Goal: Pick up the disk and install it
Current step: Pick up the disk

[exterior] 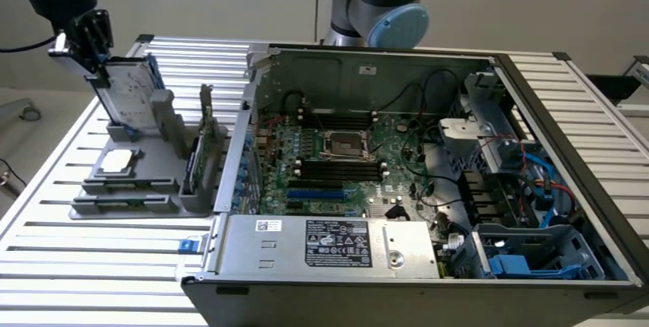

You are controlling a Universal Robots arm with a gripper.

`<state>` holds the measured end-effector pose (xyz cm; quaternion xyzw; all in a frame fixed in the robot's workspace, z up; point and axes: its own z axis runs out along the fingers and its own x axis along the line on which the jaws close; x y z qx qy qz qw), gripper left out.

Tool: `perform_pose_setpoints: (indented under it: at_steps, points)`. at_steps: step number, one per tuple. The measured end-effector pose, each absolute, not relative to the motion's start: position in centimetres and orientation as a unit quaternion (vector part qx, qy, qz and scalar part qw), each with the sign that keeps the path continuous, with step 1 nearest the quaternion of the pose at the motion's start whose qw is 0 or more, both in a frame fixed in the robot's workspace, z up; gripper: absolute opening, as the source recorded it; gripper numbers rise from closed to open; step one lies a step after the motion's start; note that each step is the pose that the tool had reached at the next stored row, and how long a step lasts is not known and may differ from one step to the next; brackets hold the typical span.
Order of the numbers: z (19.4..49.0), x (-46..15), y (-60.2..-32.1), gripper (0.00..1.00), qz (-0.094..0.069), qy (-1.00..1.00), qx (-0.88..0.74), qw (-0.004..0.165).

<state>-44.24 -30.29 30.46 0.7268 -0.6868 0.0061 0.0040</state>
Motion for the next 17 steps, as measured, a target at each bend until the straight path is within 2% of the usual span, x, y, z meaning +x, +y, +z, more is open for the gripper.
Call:
perform_pose_setpoints:
  at_steps: [17]
  points:
    - [38.2,-42.8,-30.3,0.33,0.006,-0.687,0.727,0.004]
